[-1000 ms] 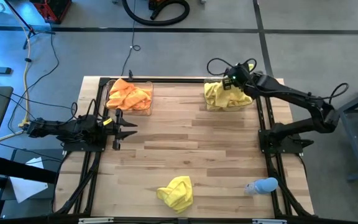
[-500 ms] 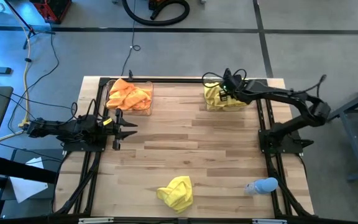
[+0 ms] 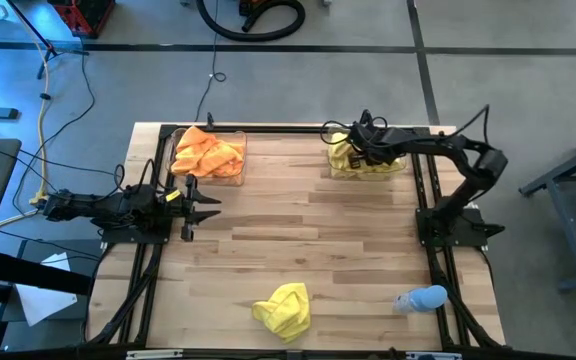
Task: Sort microfiber towel by color & place in baskets
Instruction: Put the top yellow microfiber cloth into the right transparent bin
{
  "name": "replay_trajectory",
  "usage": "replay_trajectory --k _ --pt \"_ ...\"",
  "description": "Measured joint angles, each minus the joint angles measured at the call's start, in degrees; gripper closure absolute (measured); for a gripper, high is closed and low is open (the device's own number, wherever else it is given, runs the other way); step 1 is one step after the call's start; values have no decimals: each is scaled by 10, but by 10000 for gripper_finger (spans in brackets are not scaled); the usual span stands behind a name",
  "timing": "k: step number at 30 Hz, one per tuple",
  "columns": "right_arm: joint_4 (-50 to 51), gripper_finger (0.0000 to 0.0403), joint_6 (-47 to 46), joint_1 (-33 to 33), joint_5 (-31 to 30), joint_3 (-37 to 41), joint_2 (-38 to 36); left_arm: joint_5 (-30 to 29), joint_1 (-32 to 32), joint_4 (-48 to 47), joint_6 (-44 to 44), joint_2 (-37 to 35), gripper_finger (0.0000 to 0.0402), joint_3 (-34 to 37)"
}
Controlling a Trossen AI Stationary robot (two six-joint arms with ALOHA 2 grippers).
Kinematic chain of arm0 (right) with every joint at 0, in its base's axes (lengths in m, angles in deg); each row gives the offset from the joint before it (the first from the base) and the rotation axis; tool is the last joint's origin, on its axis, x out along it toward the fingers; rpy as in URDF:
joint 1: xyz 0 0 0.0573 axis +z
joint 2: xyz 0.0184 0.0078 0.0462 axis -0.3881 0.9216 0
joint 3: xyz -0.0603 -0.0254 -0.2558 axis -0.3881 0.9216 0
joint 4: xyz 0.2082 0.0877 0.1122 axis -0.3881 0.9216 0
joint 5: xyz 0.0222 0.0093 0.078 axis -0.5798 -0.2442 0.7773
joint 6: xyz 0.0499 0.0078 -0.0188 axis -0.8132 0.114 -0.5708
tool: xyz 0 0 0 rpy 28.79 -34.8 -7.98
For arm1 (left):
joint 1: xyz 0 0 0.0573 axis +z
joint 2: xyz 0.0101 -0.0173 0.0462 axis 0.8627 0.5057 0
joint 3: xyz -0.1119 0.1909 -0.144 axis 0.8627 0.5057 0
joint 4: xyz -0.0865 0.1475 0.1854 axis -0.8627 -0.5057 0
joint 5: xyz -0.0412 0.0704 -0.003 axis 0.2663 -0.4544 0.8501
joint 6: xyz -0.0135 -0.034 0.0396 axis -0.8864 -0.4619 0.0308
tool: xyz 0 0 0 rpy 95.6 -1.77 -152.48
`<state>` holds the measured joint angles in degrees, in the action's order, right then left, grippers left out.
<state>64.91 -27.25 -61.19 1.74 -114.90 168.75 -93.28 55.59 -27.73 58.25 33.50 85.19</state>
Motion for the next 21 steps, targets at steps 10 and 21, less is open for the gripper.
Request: replay_trajectory --k 10,21 --pt "-4 388 17 -13 4 1 15 0 0 0 0 0 293 0" --pt "10 242 26 -10 12 5 -74 0 0 0 0 0 293 0"
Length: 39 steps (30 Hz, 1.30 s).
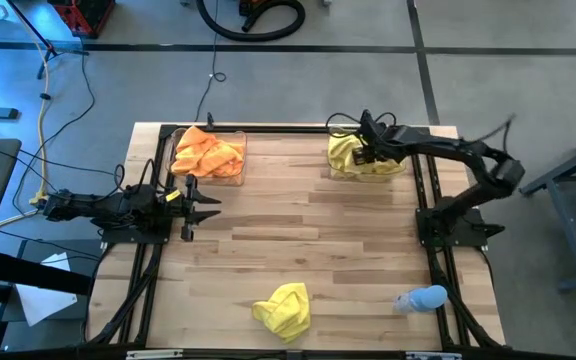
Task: Sort microfiber towel by color & place in baskets
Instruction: Put the top yellow microfiber cloth into the right transparent bin
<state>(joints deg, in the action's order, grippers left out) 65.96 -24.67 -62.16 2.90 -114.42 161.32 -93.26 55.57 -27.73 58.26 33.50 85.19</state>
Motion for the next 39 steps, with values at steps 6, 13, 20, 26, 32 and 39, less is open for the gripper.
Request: replay_trajectory --k 6,13,20,26,32,39 --pt "-2 223 -29 14 -5 0 -96 0 0 0 0 0 293 0" --pt "-5 222 -67 36 -38 -1 -161 0 0 0 0 0 293 0" --pt "-41 222 -75 61 -41 -2 -146 0 0 0 0 0 293 0" --pt "-51 222 -74 50 -11 -2 -86 0 0 0 0 0 293 0" --pt "-52 222 -67 31 8 -3 1 0 0 0 0 0 293 0" --pt "-56 222 -31 0 13 -6 79 0 0 0 0 0 293 0"
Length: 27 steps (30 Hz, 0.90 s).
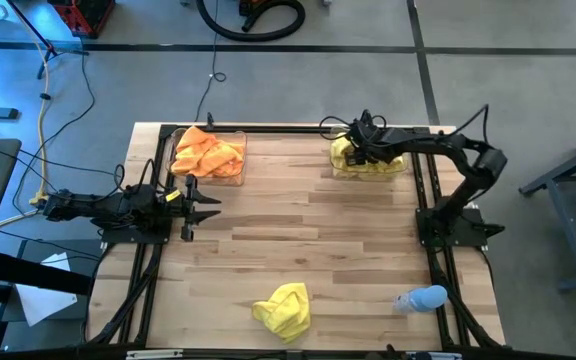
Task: Sort microfiber towel by color & place in baskets
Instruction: Put the top yellow microfiber cloth into the right transparent bin, then put the yellow microfiber cloth into the right transparent bin
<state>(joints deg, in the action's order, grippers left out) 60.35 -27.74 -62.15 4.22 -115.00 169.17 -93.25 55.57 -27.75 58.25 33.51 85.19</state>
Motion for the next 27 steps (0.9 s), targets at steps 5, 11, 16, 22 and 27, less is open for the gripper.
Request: replay_trajectory --k 5,11,16,22,27 --pt "1 222 6 -1 1 1 -2 0 0 0 0 0 293 0" --pt "21 222 7 0 23 4 -48 0 0 0 0 0 293 0" --pt "32 222 3 4 27 4 -103 0 0 0 0 0 293 0" --pt "32 222 1 5 25 4 -176 0 0 0 0 0 293 0" --pt "34 222 2 5 22 4 -227 0 0 0 0 0 293 0"
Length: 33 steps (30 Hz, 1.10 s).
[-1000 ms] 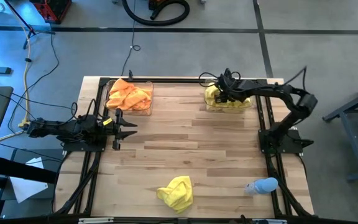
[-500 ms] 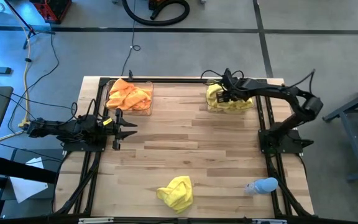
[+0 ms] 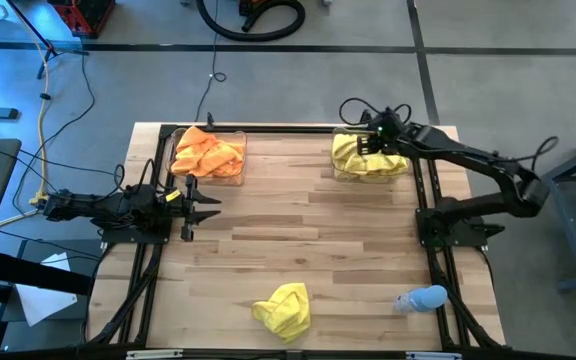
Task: Sort microfiber towel by color & place in baskets
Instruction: Put the yellow microfiber cloth into the right transparent bin
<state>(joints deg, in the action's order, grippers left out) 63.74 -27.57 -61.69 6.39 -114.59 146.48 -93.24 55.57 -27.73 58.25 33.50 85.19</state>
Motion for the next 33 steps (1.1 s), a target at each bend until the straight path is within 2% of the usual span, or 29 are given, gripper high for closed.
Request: replay_trajectory --k 7,13,22,33 --pt "22 222 8 16 -4 0 -52 0 0 0 0 0 293 0" --pt "27 222 17 74 -9 0 -85 0 0 0 0 0 293 0" --pt "26 222 -32 218 -9 0 -98 0 0 0 0 0 293 0" --pt "-5 222 -100 450 -23 -1 -86 0 0 0 0 0 293 0"
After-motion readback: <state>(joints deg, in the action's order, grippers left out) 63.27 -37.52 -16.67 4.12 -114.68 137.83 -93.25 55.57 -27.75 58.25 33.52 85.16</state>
